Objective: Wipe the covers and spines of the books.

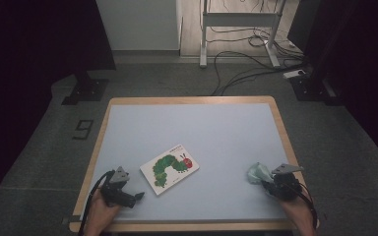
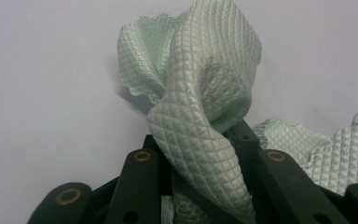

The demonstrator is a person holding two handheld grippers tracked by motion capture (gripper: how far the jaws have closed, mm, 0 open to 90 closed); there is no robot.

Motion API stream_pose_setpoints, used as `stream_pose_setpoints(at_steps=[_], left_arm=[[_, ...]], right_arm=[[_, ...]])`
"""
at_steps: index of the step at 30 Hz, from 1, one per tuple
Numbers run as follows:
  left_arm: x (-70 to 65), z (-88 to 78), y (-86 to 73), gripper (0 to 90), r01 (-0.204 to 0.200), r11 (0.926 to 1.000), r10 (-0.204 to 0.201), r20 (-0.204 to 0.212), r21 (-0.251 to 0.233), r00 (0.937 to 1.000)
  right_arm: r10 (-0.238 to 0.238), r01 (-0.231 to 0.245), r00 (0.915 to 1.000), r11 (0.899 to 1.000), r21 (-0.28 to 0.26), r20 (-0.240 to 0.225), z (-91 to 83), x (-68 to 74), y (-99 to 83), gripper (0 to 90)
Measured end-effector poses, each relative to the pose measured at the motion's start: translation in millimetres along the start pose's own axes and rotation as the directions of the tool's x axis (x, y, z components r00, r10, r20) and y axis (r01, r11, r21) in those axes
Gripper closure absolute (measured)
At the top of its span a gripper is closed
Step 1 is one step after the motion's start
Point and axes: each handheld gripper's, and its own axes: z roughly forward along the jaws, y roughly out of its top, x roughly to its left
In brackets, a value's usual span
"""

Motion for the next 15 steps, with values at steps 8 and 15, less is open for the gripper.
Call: stream_pose_setpoints(at_steps=[8, 15], left_arm=[[0.1, 0.0, -0.1, 0.0, 0.0, 1.0, 0.0, 0.001, 0.0, 1.0], [0.2, 0.0, -0.1, 0.0, 0.0, 1.0, 0.0, 0.001, 0.0, 1.0]], right_arm=[[-0.015, 0.011, 0.9986, 0.998, -0.068, -0.051, -6.4, 8.6, 19.9, 69.8], [-0.045, 0.036, 0.9953, 0.994, -0.105, -0.085, -1.3, 18.5, 38.4, 69.4]])
